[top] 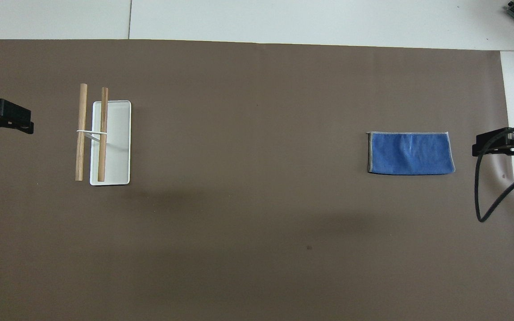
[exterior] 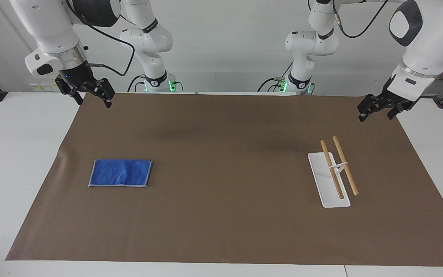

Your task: Right arm passes towel to left arm to hang

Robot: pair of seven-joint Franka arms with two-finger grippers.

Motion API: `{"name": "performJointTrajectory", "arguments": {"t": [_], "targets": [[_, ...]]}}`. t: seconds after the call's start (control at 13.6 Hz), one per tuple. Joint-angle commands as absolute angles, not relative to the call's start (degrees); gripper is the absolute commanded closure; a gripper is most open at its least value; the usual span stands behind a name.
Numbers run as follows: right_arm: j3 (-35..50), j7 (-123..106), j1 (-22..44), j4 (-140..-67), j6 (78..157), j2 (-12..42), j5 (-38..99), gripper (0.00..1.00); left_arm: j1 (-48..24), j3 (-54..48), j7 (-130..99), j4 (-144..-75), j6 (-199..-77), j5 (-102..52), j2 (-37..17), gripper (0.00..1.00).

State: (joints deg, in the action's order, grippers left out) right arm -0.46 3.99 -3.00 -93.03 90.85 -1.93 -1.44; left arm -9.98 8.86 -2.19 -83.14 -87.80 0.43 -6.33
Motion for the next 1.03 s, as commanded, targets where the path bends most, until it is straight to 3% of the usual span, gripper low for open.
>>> {"name": "performJointTrajectory", "arguments": {"t": [0.0,0.51,0.95], "targets": [[-0.26,2.90,-4.13,-95.10,93.42,-3.43,-0.44,0.00,-9.84,8.88,-2.29,-84.99,-88.59,0.00,-4.92,0.00],[-0.35,2.29,-5.62,-97.20,99.57,-2.99,-0.44,0.00,-9.84,8.88,-2.29,-84.99,-88.59,0.00,-4.92,0.00],[-0.35,0.35,-6.06,-104.48,108.96,-2.37,-0.44,0.00,-9.84,8.96,-2.29,-84.99,-88.59,0.00,-4.92,0.00]]}}
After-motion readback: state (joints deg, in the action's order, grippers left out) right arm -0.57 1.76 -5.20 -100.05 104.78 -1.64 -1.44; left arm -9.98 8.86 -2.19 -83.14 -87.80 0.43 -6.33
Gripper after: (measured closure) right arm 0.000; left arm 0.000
